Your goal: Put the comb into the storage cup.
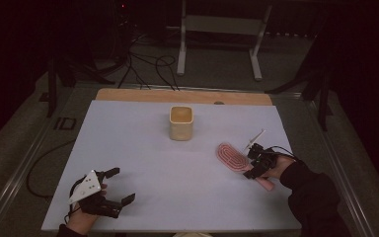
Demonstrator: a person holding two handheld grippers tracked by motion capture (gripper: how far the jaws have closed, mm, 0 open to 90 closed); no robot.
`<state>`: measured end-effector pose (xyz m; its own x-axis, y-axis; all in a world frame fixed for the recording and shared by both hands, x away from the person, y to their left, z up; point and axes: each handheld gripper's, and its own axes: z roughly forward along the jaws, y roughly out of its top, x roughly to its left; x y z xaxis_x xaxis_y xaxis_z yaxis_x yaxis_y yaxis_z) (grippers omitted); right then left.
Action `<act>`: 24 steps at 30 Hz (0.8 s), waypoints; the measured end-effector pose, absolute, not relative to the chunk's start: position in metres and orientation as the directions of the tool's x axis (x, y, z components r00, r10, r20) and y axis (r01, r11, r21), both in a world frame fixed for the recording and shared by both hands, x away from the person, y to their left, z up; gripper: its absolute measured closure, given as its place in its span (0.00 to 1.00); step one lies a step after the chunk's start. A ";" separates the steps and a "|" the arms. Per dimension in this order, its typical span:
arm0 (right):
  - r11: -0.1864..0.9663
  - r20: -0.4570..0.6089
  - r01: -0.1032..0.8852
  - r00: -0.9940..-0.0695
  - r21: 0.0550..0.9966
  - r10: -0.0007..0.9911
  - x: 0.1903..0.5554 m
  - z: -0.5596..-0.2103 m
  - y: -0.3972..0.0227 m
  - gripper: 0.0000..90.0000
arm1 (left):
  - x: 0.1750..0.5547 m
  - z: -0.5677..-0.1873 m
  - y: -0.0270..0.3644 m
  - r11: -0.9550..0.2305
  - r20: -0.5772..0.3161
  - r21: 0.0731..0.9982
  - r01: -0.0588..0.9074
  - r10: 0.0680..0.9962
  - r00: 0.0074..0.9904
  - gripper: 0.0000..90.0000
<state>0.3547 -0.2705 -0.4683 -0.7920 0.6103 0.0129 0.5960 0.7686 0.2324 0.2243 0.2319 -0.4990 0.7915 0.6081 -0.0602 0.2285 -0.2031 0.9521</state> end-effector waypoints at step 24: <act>0.744 -0.043 0.649 -0.748 0.162 0.662 0.362 -0.482 -0.262 0.64 | 0.224 -0.499 0.232 -0.203 -0.060 0.952 0.228 0.608 0.792 0.00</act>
<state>0.3617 -0.2617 -0.4818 -0.7483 0.6620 -0.0434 0.6486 0.7437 0.1619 0.2242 0.2322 -0.4989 0.7916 0.6081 -0.0602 0.2280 -0.2025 0.9524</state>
